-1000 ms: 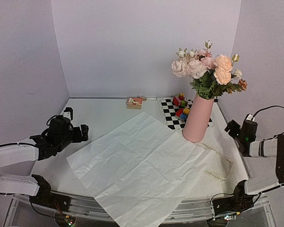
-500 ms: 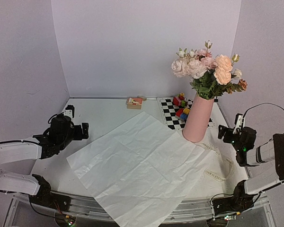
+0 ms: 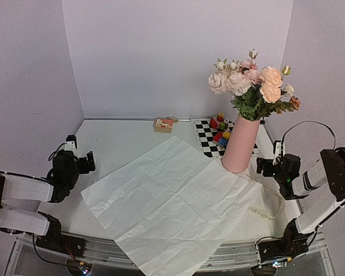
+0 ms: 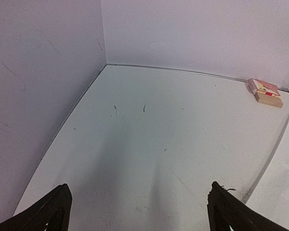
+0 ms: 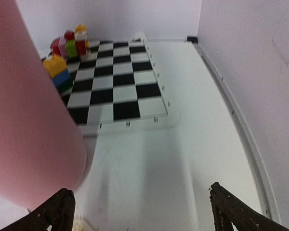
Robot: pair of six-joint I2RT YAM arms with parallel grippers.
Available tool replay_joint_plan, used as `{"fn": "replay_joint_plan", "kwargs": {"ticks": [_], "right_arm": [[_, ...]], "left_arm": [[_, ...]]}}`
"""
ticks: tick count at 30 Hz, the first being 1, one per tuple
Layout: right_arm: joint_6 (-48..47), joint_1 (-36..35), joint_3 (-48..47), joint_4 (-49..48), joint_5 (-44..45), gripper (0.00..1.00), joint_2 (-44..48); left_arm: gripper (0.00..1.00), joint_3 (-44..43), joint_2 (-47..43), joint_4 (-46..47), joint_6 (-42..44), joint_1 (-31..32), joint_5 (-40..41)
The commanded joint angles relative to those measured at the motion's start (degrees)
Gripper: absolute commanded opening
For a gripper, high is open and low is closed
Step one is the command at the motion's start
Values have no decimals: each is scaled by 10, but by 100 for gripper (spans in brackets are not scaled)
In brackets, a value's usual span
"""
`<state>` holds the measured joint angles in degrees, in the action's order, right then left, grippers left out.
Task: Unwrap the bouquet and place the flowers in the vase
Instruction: Reset both arms
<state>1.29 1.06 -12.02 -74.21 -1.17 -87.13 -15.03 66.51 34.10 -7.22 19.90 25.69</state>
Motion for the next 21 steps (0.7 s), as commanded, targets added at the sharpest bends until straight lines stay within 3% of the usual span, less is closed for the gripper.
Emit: {"fn": "replay_joint_plan", "kwargs": {"ticks": [1, 9, 15, 21], "right_arm": [[-7, -5, -32, -101, 15, 98, 3], [-36, -5, -46, -78, -37, 98, -1], [-36, -5, -46, -77, -37, 98, -1], [-36, -5, -46, -76, -36, 98, -1]], "left_arm": [[100, 36, 44, 156, 33, -24, -9], [100, 3, 181, 282, 75, -96, -118], [100, 0, 283, 377, 66, -123, -135], [100, -24, 283, 329, 58, -137, -156]]}}
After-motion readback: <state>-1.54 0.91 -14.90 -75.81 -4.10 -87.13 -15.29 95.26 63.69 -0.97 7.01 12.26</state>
